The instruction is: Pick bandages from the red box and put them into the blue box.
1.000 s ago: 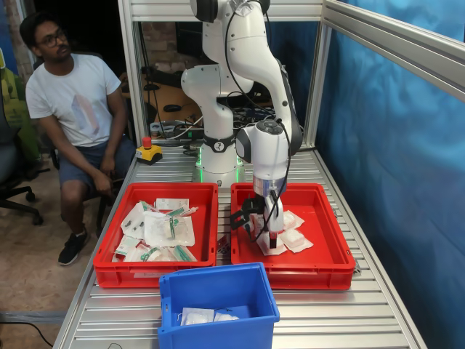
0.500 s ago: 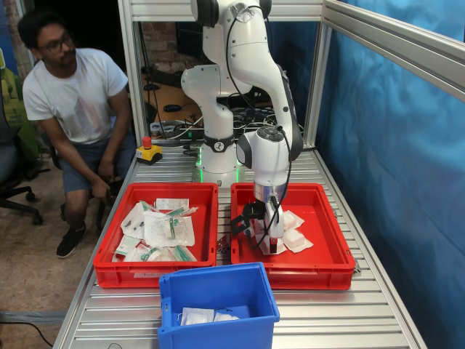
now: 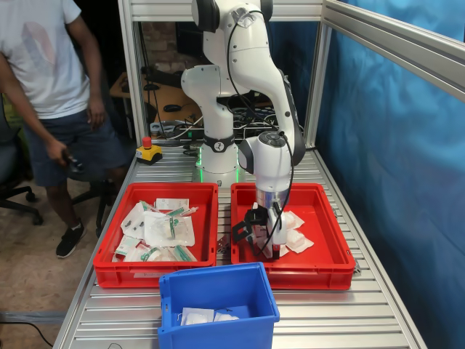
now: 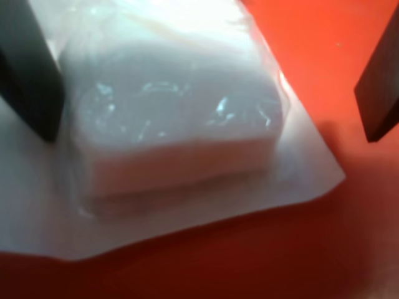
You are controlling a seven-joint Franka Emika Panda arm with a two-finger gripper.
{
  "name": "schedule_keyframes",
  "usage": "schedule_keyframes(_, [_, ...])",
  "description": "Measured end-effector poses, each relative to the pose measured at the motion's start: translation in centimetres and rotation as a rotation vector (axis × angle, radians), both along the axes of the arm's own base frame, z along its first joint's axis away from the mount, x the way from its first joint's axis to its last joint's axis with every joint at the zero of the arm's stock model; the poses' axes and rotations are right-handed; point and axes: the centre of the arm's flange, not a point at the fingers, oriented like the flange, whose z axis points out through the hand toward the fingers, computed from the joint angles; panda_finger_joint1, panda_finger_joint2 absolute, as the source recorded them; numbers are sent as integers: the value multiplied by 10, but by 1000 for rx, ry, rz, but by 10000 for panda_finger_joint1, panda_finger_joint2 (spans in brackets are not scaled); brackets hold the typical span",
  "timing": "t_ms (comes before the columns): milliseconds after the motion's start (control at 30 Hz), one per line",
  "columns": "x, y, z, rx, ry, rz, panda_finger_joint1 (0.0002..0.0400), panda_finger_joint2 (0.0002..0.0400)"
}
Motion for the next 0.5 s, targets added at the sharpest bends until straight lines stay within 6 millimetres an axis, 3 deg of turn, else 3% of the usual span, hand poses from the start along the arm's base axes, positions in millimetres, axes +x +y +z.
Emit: schedule_keyframes(500, [10,3,-2,4,-11,0,400,400])
